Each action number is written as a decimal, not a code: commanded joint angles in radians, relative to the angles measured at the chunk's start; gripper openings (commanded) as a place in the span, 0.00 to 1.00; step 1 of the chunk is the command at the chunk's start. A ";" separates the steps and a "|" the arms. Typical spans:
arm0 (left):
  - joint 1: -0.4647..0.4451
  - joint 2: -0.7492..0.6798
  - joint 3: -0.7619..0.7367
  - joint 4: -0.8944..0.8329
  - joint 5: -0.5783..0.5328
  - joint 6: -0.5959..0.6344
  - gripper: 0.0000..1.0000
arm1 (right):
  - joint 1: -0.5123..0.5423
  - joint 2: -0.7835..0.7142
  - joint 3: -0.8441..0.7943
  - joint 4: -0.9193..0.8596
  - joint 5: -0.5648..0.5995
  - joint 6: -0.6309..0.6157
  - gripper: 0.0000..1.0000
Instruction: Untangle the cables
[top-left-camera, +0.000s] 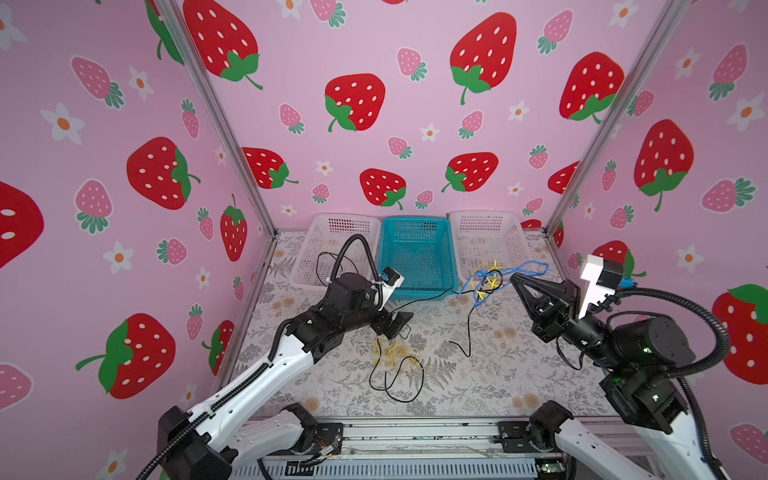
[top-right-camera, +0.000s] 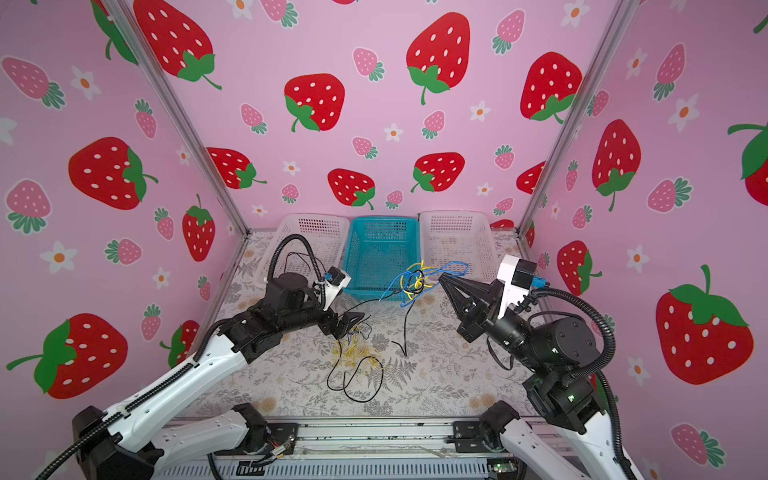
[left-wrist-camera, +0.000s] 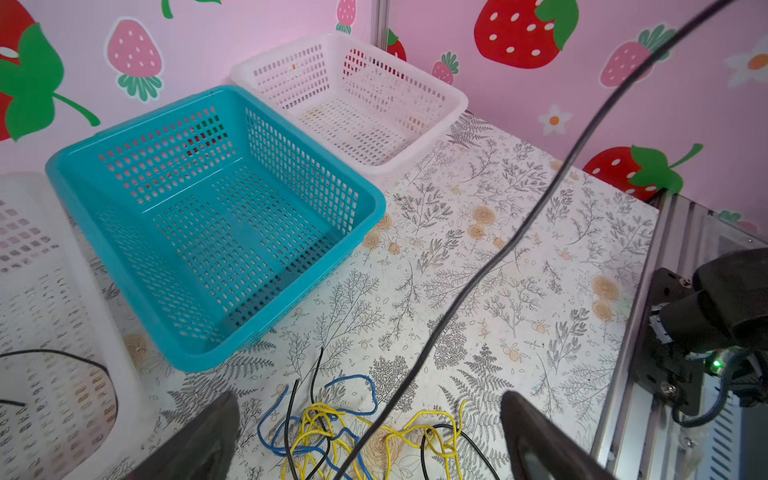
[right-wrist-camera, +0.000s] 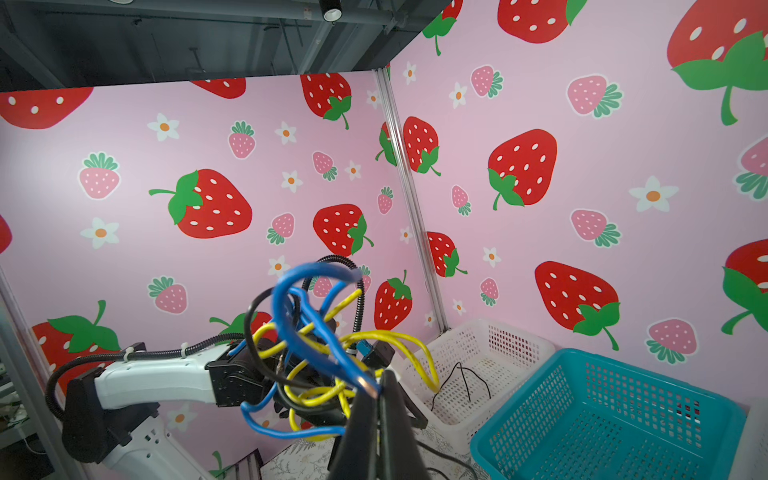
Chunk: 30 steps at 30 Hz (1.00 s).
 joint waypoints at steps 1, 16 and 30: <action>-0.011 0.035 0.058 0.013 0.049 0.077 0.98 | -0.004 -0.004 0.010 0.044 -0.022 0.019 0.00; -0.014 0.061 0.100 -0.028 0.021 0.107 0.13 | -0.004 -0.014 -0.020 0.052 -0.009 0.021 0.00; -0.014 -0.172 0.128 -0.047 -0.024 0.013 0.00 | -0.004 0.009 -0.160 0.066 0.133 0.025 0.00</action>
